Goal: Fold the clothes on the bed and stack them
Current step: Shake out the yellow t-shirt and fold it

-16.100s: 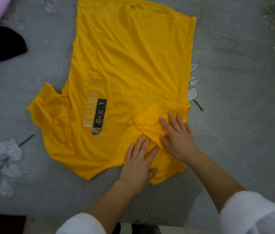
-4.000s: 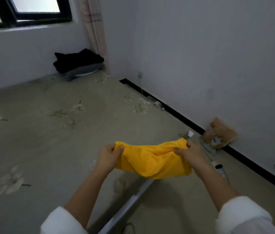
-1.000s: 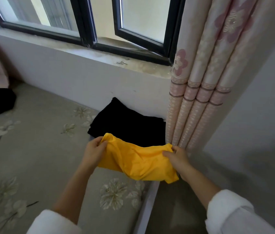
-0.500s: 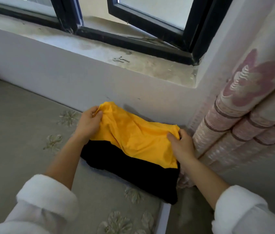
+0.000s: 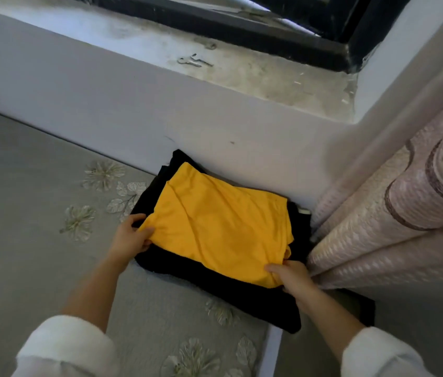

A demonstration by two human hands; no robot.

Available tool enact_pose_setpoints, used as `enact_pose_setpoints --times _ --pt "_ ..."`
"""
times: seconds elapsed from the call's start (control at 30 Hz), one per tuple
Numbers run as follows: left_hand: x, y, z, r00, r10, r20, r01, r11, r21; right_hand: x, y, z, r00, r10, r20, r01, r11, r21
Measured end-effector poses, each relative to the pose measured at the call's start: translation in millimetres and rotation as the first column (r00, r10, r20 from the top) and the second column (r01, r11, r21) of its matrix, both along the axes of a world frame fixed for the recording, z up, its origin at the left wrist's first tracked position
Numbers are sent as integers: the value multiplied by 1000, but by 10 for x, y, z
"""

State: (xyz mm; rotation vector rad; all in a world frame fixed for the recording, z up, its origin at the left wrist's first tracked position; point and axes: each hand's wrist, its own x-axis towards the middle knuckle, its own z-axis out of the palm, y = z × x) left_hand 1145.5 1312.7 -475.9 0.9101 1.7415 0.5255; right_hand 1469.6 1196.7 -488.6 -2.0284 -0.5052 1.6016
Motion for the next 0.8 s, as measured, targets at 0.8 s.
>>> enact_pose_setpoints --times 0.8 --pt "621 -2068 617 963 32 -268 33 972 233 -234 -1088 659 800 508 321 -569 811 135"
